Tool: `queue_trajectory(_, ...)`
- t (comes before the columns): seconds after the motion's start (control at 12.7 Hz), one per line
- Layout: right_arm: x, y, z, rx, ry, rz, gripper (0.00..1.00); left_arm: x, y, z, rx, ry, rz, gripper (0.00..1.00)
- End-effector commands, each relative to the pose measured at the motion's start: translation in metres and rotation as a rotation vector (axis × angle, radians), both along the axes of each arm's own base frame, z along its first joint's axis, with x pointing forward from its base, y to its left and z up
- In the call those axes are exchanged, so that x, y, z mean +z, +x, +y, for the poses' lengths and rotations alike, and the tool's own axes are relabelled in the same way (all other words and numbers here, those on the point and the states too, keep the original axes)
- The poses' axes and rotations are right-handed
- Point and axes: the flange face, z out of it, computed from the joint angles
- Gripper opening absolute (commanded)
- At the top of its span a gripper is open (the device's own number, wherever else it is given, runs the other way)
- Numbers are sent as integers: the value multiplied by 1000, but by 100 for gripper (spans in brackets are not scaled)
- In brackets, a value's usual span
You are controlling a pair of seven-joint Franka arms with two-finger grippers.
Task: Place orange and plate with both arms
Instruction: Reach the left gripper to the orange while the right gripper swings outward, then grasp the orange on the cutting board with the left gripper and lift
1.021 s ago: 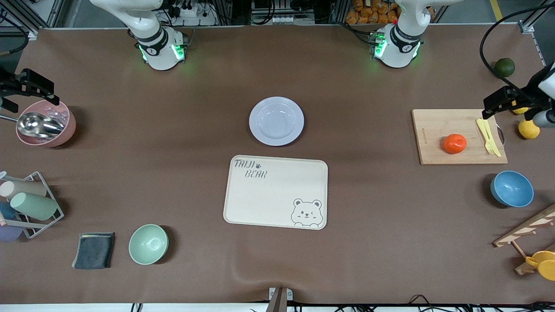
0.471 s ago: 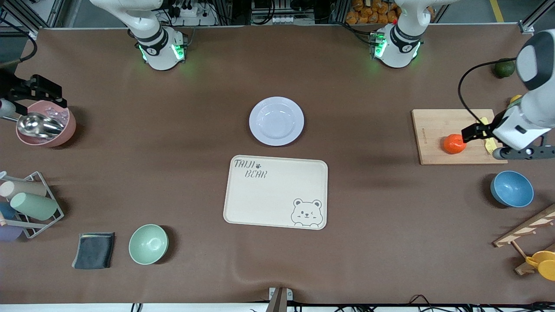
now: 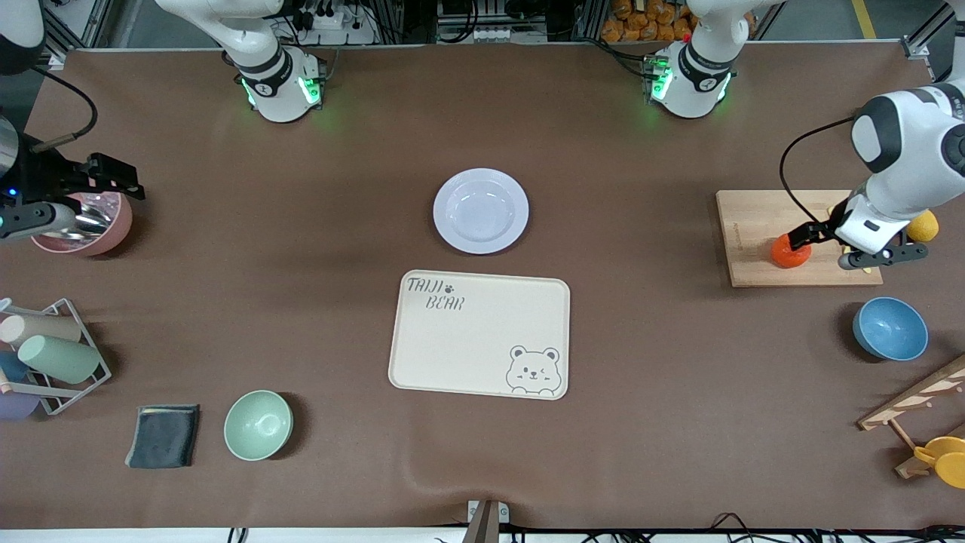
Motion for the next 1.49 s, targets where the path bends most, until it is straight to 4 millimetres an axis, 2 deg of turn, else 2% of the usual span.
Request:
queue_trajectory(0.0,-32,5,3,-36,130,67,100,-17,2,2,-18,9,0,100)
queue_trajectory(0.24,-77,7,3,-70,199,128,100,-47,-1,20,-49,-9,24,100)
queue_trajectory(0.39,-104,8,7,-101,267,149,100,-65,-4,40,-76,-19,11,100)
queue_trajectory(0.79,-154,3,21,-148,374,219,100,-77,-7,39,-62,-28,28,100)
queue_trajectory(0.94,-188,5,23,-205,481,268,100,-81,-9,37,-62,-31,36,100)
queue_trajectory(1.41,-237,10,33,-232,533,310,100,-102,-13,37,-60,-49,74,100)
